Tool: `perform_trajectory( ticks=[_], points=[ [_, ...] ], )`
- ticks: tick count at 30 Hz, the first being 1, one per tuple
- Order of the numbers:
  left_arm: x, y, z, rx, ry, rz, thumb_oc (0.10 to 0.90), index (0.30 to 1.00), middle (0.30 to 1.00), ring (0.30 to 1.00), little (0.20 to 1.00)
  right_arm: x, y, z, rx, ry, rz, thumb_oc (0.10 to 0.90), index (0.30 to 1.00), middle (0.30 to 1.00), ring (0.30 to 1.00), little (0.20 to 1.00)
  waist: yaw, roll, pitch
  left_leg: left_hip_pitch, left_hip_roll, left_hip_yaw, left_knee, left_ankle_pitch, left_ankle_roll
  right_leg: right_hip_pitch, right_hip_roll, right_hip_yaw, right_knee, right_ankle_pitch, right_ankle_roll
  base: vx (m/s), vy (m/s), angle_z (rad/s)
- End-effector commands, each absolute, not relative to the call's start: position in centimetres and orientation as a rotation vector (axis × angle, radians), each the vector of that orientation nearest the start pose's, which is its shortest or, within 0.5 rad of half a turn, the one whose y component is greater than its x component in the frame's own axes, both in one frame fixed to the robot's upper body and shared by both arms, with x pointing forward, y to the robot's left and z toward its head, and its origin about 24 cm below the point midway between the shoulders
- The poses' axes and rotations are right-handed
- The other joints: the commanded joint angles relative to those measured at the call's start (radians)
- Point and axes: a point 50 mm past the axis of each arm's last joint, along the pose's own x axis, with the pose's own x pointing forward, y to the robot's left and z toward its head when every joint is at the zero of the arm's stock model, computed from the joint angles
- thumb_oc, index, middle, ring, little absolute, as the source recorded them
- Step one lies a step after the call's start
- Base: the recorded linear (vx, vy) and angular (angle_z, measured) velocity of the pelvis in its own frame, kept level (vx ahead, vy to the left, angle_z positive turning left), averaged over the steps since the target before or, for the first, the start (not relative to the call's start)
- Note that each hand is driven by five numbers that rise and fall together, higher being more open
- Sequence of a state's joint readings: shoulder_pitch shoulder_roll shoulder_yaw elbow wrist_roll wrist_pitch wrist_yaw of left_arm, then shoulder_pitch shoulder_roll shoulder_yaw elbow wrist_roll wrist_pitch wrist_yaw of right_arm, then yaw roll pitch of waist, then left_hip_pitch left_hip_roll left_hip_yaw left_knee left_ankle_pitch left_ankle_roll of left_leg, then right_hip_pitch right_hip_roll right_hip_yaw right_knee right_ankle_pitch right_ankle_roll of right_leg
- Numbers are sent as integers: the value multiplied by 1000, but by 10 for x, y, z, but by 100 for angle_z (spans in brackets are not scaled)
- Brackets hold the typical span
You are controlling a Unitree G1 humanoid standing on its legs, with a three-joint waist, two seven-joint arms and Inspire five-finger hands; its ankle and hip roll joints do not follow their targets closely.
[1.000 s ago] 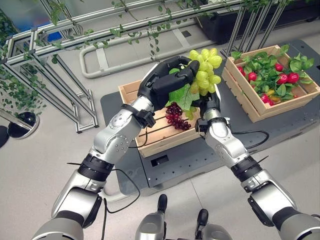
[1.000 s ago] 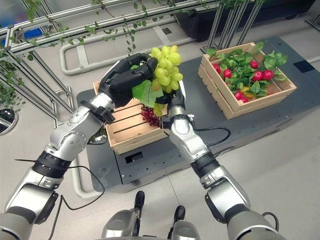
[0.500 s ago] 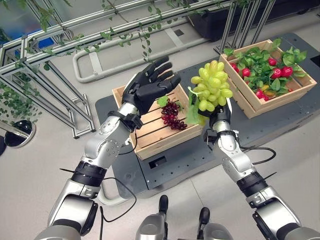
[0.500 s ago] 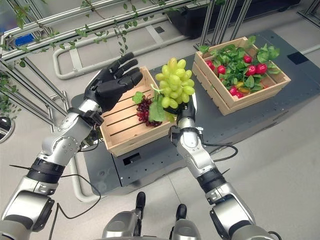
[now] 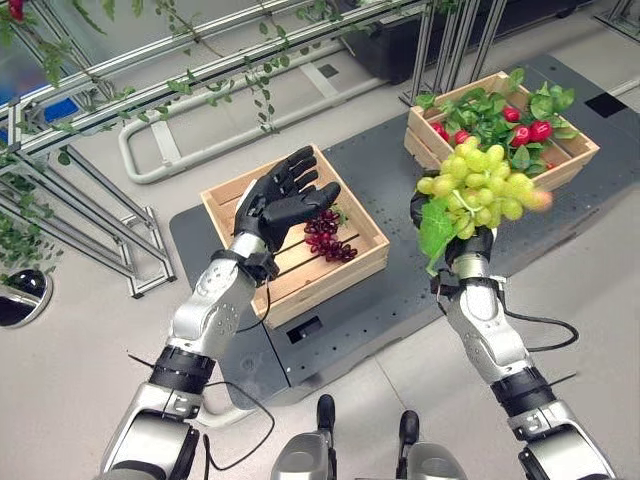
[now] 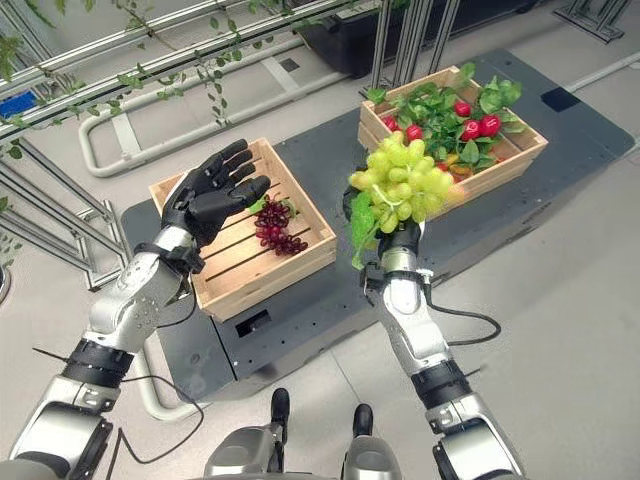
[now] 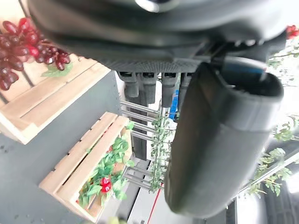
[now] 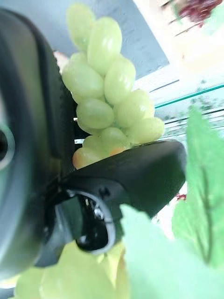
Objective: Pick up the fruits from the basket on one side to the basket on the other side
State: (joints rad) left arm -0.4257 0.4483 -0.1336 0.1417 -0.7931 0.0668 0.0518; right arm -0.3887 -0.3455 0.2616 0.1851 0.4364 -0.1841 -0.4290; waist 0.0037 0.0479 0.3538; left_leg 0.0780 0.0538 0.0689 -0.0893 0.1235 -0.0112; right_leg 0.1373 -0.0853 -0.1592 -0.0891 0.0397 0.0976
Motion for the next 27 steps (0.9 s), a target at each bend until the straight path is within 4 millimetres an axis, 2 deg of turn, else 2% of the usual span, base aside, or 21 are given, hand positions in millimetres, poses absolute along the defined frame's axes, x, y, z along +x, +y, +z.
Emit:
perform_trajectory(
  ticks=[1, 5, 10, 13, 22, 23, 24, 25, 26, 27],
  points=[
    [317, 194, 113, -358, -209, -47, 800, 900, 900, 900, 900, 298, -169, 132, 142, -494, -116, 400, 300, 300, 300, 300, -14, -35, -293, 80, 10, 18, 2, -158, 2, 22, -31, 6, 2, -41, -37, 18, -33, -23],
    [304, 190, 97, -329, -217, -35, 800, 900, 900, 900, 900, 285, -182, 124, 152, -494, -148, 400, 300, 300, 300, 300, -25, -45, -288, 83, 15, 31, 2, -163, 5, 15, -24, 25, 2, -41, -36, 12, -42, -17],
    [286, 188, 93, -216, -275, -19, 800, 900, 900, 900, 900, 264, -199, 115, 204, -502, -219, 400, 300, 300, 300, 300, -47, -54, -274, 84, 25, 57, 2, -170, 7, 3, -14, 53, 2, -37, -35, 3, -56, -18],
    [286, 184, 91, -168, -267, -30, 800, 900, 900, 900, 900, 261, -202, 111, 193, -487, -227, 400, 300, 300, 300, 300, -63, -56, -265, 86, 30, 77, 2, -172, 8, -3, -8, 70, 2, -35, -36, -9, -61, -20],
    [280, 185, 81, -282, -227, -2, 800, 900, 900, 900, 900, 251, -212, 105, 146, -451, -240, 400, 300, 300, 300, 300, -104, -65, -259, 103, 51, 133, 2, -173, 1, -12, 12, 110, 2, -30, -43, -11, -63, -16],
    [278, 187, 79, -320, -222, 22, 800, 900, 900, 900, 900, 252, -213, 106, 141, -450, -222, 400, 300, 300, 300, 300, -105, -69, -253, 116, 45, 120, 2, -172, 2, -12, 19, 138, 2, -29, -48, -64, 64, -38],
    [274, 192, 78, -346, -235, 84, 800, 900, 900, 900, 900, 256, -211, 109, 129, -450, -185, 400, 300, 300, 300, 300, -88, -74, -241, 98, 11, 47, 64, -212, 13, -16, 26, 196, 2, -21, -53, -107, 102, -40],
    [270, 199, 77, -359, -251, 158, 800, 900, 900, 900, 900, 260, -207, 112, 140, -446, -125, 400, 300, 300, 300, 300, -62, -72, -230, 70, -57, -96, 95, -228, 35, -21, 42, 257, 2, -2, -52, -159, 138, -97],
    [263, 207, 78, -373, -277, 220, 800, 900, 900, 900, 900, 265, -202, 116, 156, -454, -66, 400, 300, 300, 300, 300, -35, -64, -220, 52, -126, -232, 91, -216, 59, -32, 66, 316, 15, 13, -49, -181, 151, -136],
    [259, 214, 82, -375, -306, 231, 800, 900, 900, 900, 900, 267, -199, 121, 139, -484, -55, 400, 300, 300, 300, 300, -21, -59, -212, 46, -146, -259, 91, -208, 73, -44, 75, 348, 23, 17, -45, -209, 216, -226]
  ],
)
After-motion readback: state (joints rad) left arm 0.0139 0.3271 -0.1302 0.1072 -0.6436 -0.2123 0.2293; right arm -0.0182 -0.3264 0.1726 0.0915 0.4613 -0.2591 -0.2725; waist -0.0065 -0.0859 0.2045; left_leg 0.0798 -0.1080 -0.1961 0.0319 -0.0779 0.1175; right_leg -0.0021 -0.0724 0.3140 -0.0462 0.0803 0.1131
